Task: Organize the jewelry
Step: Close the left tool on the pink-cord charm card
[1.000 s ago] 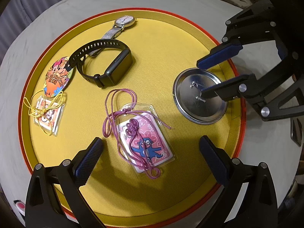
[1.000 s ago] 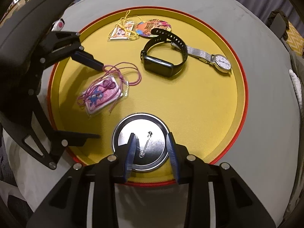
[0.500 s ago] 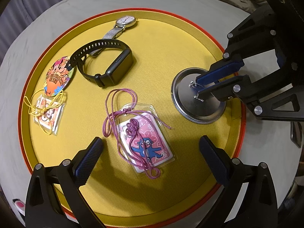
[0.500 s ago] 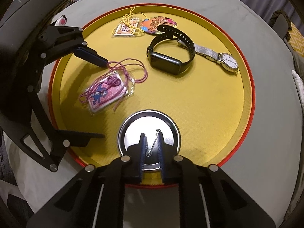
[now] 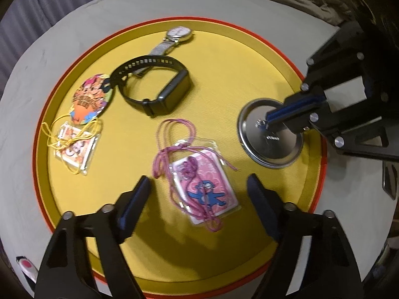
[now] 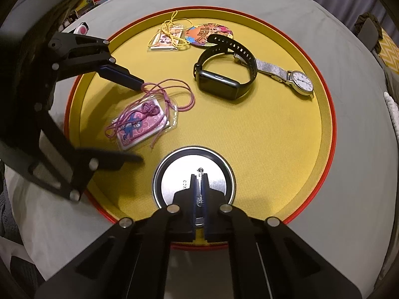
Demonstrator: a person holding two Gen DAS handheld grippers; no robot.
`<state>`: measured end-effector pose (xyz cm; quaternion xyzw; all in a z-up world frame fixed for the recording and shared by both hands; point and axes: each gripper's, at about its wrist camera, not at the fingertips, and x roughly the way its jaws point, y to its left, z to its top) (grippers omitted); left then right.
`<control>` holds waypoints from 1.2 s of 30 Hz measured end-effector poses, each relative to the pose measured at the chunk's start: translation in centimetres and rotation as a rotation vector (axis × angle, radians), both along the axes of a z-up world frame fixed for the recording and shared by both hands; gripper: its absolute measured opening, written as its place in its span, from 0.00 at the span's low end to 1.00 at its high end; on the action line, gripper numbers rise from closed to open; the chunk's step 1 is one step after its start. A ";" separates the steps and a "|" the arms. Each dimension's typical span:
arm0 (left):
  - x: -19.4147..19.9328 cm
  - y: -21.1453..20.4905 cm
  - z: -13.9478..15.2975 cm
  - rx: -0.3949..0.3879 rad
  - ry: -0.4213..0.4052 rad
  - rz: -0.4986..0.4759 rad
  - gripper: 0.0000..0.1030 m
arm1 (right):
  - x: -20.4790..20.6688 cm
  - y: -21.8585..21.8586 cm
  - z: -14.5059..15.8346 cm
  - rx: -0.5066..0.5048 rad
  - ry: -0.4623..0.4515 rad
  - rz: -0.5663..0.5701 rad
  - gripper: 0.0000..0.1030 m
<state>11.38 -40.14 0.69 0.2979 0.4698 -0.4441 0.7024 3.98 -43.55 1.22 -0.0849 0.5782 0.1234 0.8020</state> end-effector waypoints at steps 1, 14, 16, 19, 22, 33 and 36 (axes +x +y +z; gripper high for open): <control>0.1 0.2 0.1 0.001 -0.001 0.004 0.68 | 0.0 0.0 0.0 0.000 0.000 0.001 0.04; 0.8 1.3 0.8 -0.002 -0.008 0.024 0.47 | 0.1 0.6 -0.3 -0.003 0.000 0.008 0.02; 0.8 1.4 0.9 -0.002 -0.005 0.022 0.46 | 0.3 0.6 -0.2 -0.002 0.000 0.007 0.02; 0.8 1.0 1.3 -0.008 -0.003 0.017 0.44 | 0.4 0.9 -0.2 -0.001 -0.003 0.007 0.02; 0.6 0.7 1.0 -0.030 0.007 0.020 0.32 | 0.4 0.9 -0.1 0.000 -0.004 0.008 0.02; 0.3 0.7 1.5 -0.051 0.046 0.038 0.03 | 0.3 1.0 0.2 0.005 -0.011 0.005 0.02; 0.6 0.8 1.5 -0.060 0.069 0.046 0.02 | 0.8 1.0 0.2 0.007 -0.013 0.004 0.02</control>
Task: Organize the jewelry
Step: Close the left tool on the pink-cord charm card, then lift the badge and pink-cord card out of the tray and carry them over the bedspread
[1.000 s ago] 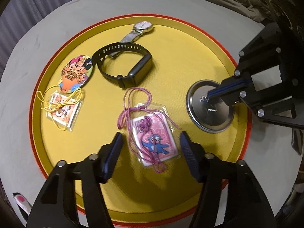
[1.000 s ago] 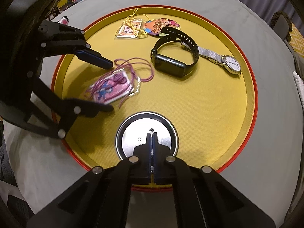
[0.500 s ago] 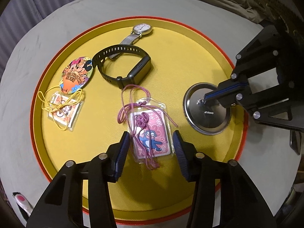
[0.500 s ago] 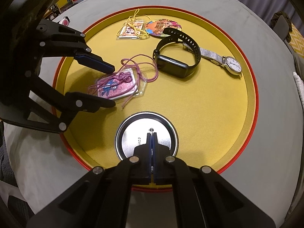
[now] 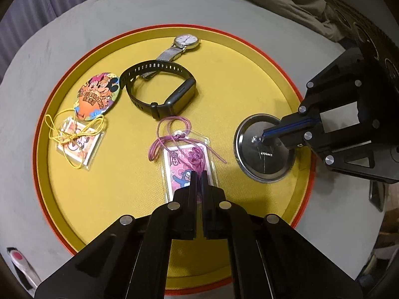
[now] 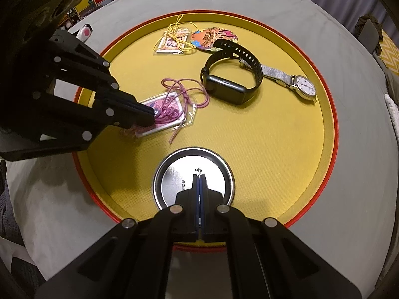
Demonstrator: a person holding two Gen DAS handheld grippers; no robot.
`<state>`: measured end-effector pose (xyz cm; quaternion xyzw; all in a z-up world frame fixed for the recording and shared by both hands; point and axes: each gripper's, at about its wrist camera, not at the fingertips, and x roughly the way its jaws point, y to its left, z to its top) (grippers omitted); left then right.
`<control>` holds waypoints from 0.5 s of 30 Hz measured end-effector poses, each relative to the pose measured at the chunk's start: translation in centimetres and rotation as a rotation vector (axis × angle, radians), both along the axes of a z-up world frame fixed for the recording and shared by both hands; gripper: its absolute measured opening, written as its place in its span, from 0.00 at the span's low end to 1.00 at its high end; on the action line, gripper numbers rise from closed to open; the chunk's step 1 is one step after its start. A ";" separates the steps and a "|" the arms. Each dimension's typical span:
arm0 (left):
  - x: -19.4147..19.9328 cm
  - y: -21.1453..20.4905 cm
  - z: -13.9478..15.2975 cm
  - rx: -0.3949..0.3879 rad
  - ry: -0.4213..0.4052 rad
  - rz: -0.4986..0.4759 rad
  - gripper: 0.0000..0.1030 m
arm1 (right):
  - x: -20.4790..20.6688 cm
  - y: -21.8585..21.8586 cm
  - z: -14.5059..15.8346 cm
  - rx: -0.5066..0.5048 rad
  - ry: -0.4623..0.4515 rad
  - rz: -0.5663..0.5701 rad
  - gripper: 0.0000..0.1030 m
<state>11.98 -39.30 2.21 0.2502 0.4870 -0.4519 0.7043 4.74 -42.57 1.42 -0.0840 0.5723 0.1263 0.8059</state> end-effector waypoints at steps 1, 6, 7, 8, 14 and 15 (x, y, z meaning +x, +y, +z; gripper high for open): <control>0.3 0.1 -0.1 0.001 0.001 -0.003 0.02 | 0.1 -0.2 -0.1 0.001 0.000 0.000 0.02; -0.4 -0.2 0.0 0.015 -0.020 -0.024 0.02 | -0.1 -0.2 0.1 0.003 -0.006 -0.001 0.02; -0.4 -0.3 0.0 0.016 -0.023 -0.026 0.02 | 0.0 -0.1 0.1 0.005 -0.007 -0.001 0.02; -0.5 -0.3 0.0 0.019 -0.024 -0.028 0.02 | -0.2 -0.1 0.2 0.004 -0.009 0.000 0.02; -0.6 -0.2 0.6 0.016 -0.036 -0.023 0.02 | 0.1 0.1 0.9 0.001 -0.021 0.003 0.02; -0.6 -0.2 0.8 0.016 -0.041 -0.021 0.02 | 0.1 0.1 1.0 -0.001 -0.021 0.005 0.02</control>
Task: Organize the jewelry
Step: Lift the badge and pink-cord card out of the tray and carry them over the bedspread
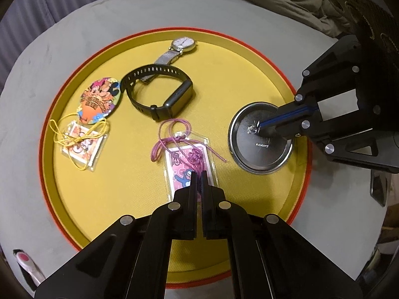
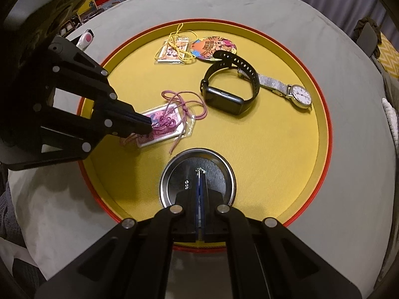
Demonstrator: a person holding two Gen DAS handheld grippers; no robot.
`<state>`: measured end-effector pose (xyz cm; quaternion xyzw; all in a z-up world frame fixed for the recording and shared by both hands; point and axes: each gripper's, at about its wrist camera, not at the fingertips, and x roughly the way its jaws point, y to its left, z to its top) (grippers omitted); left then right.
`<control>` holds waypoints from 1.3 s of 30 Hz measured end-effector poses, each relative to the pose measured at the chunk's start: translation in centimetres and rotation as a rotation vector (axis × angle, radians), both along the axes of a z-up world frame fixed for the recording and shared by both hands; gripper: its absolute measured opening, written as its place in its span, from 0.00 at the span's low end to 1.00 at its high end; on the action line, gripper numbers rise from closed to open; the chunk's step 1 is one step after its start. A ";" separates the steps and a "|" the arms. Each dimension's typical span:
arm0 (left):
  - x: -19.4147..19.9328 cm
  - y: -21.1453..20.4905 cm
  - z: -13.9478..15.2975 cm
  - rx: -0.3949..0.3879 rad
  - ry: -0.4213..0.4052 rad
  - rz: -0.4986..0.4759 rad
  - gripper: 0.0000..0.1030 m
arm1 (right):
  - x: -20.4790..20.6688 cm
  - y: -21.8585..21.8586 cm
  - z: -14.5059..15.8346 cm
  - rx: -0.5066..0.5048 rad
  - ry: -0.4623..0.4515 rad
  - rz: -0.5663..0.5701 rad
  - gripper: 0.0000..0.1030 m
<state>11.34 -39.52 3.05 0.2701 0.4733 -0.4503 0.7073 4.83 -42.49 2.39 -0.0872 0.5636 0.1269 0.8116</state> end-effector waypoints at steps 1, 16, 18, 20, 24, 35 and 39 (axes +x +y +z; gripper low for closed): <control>-0.1 0.1 0.2 -0.002 -0.002 0.001 0.02 | 0.0 0.1 0.1 -0.002 -0.001 0.000 0.02; -0.6 1.2 5.1 -0.057 -0.065 0.016 0.02 | -0.6 0.6 3.8 -0.011 -0.070 -0.008 0.02; -0.6 1.4 5.9 -0.066 -0.075 0.020 0.02 | -0.6 0.7 4.5 -0.014 -0.081 -0.007 0.02; -0.6 1.7 6.7 -0.072 -0.085 0.023 0.02 | -0.7 0.9 5.5 -0.017 -0.096 -0.008 0.02; -0.7 2.4 8.6 -0.090 -0.107 0.030 0.02 | -0.9 1.4 7.3 -0.021 -0.120 -0.003 0.02; -1.5 5.3 15.1 -0.147 -0.188 0.049 0.02 | -1.4 3.4 13.2 -0.034 -0.206 0.002 0.02; -2.1 6.5 17.4 -0.172 -0.218 0.056 0.02 | -2.1 4.3 15.9 -0.049 -0.240 0.002 0.02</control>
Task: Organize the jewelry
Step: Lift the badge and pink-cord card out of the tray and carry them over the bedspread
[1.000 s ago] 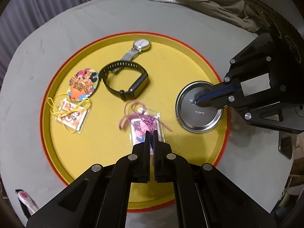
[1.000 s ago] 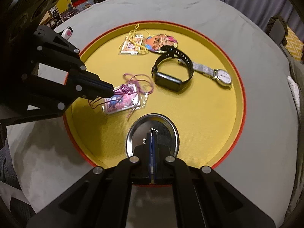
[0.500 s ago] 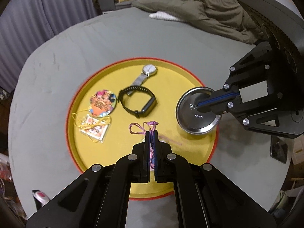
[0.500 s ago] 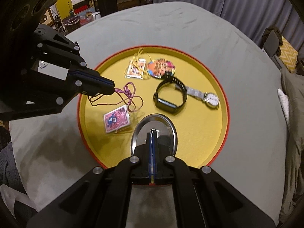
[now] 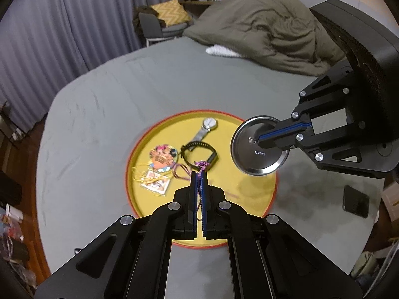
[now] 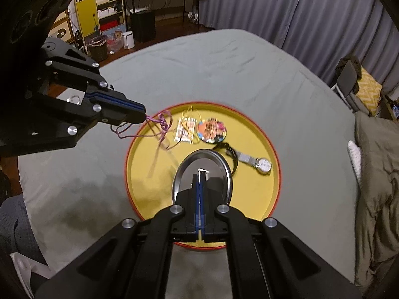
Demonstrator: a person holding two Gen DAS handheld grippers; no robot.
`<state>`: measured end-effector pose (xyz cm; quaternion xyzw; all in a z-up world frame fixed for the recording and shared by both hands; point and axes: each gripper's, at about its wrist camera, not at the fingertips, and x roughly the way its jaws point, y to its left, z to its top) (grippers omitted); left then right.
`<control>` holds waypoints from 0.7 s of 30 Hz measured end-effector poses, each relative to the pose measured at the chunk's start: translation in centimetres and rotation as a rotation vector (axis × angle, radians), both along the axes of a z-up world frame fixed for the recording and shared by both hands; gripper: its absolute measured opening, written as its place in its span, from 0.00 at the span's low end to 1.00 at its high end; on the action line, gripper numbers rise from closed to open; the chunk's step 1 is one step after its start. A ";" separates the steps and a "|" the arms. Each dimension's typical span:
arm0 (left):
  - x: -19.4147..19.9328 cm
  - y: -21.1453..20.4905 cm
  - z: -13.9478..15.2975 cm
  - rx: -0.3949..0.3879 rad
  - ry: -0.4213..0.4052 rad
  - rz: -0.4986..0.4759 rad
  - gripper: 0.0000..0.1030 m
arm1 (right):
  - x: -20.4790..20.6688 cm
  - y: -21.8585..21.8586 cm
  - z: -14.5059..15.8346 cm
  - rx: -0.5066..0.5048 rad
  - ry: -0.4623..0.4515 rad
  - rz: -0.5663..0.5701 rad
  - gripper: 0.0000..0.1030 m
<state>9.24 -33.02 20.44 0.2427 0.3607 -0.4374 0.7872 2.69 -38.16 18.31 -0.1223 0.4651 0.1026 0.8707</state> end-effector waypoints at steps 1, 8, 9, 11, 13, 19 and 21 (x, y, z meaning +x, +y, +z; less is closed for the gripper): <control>-0.2 0.4 0.7 -0.005 -0.008 0.001 0.02 | -0.2 0.3 0.7 -0.001 -0.008 0.000 0.02; -1.3 3.2 4.7 -0.046 -0.059 0.022 0.02 | -1.5 2.5 5.4 -0.022 -0.062 0.015 0.02; -1.5 3.8 5.2 -0.052 -0.067 0.027 0.02 | -1.8 3.0 6.1 -0.025 -0.071 0.019 0.02; -2.0 4.7 6.0 -0.060 -0.080 0.035 0.02 | -2.3 3.9 7.1 -0.028 -0.085 0.029 0.02; -2.4 6.0 6.9 -0.067 -0.095 0.048 0.02 | -2.6 4.9 8.1 -0.035 -0.099 0.038 0.02; -3.8 9.9 9.4 -0.093 -0.136 0.091 0.02 | -3.3 8.8 10.9 -0.056 -0.138 0.082 0.02; -4.2 11.7 10.0 -0.105 -0.142 0.109 0.02 | -3.5 10.1 11.6 -0.058 -0.151 0.098 0.02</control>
